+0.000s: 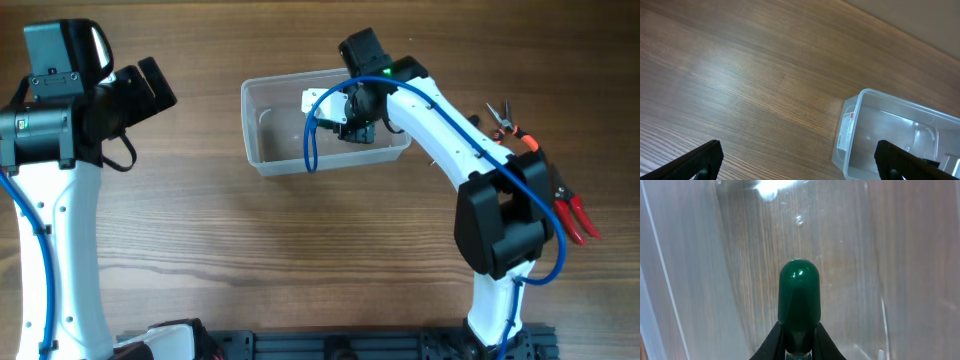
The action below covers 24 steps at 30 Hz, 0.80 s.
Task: Pack container
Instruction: 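Carry the green screwdriver into the container and open the right gripper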
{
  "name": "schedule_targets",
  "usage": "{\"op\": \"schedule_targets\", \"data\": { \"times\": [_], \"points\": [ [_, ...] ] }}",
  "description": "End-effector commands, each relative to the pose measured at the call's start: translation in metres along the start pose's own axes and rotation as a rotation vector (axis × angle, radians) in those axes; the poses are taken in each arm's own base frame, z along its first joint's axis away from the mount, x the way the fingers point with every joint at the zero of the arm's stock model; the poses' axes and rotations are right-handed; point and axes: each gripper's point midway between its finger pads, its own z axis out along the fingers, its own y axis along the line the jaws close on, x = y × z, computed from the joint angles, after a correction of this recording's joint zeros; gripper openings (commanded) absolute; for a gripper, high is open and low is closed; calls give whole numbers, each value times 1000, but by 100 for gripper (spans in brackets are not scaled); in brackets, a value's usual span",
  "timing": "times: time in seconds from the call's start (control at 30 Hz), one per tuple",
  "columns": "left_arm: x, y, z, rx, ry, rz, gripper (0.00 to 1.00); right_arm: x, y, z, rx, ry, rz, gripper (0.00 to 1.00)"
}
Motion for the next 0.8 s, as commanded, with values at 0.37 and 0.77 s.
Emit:
{"op": "schedule_targets", "data": {
  "times": [0.37,0.77],
  "points": [
    [2,2,3,-8,18,-12,100,-2,5,8,-42,-14,-10,4],
    [5,3,3,-11,27,-12,100,11,19,38,-116,12,48,4]
  ]
}}
